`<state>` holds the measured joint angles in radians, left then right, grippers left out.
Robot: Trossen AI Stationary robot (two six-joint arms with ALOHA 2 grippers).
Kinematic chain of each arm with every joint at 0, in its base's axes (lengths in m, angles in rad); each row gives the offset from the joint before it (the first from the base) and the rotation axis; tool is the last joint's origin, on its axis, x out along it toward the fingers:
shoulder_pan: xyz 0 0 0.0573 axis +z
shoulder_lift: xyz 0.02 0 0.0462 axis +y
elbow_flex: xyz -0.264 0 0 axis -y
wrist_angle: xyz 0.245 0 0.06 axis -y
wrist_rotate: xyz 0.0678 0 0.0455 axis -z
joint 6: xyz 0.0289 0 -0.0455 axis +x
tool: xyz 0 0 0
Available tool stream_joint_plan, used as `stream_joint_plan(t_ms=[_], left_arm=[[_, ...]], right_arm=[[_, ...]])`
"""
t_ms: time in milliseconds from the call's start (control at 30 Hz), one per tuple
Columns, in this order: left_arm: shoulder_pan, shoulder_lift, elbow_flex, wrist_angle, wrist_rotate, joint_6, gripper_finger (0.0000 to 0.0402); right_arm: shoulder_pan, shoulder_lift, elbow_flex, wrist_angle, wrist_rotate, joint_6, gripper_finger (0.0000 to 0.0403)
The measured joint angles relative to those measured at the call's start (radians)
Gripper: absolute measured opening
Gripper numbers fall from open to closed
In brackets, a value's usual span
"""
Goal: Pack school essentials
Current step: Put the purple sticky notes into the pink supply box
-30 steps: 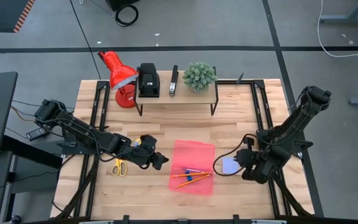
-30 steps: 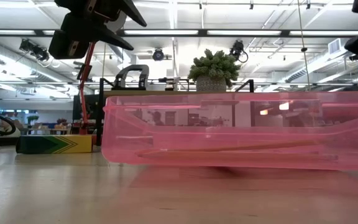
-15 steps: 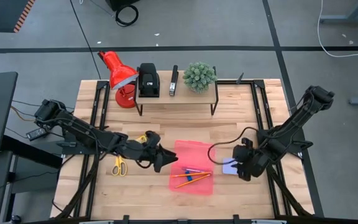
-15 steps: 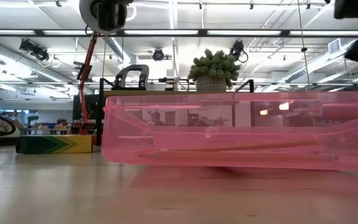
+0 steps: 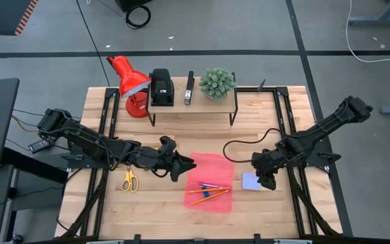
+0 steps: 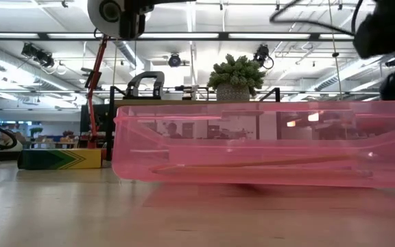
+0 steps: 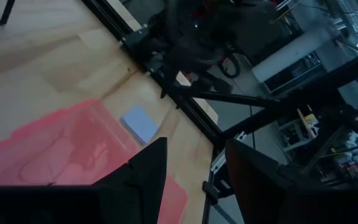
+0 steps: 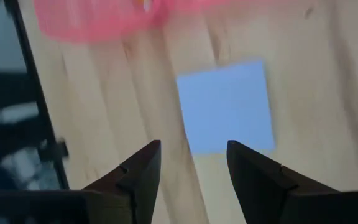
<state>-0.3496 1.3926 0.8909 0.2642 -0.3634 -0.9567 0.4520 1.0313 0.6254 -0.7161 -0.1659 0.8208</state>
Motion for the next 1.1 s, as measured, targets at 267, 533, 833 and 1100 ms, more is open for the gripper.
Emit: stream_joint_plan(t_ms=[267,533,833,1100], left_arm=[[-0.017,0.000,0.000,-0.004,0.000,0.000,0.0172],[-0.026,0.000,0.000,-0.026,0.000,0.000,0.0172],[-0.039,0.000,0.000,-0.026,0.000,-0.016,0.0172],[-0.047,0.000,0.000,-0.049,0.001,-0.017,0.0172]], right_arm=[[-0.223,0.000,-0.086,0.011,-0.177,-0.224,0.0190],[-0.365,0.030,-0.170,0.095,-0.244,-0.405,0.0190],[-0.351,0.094,-0.199,0.205,-0.119,-0.391,0.0191],[-0.342,0.105,-0.206,0.254,-0.112,-0.448,0.0207]])
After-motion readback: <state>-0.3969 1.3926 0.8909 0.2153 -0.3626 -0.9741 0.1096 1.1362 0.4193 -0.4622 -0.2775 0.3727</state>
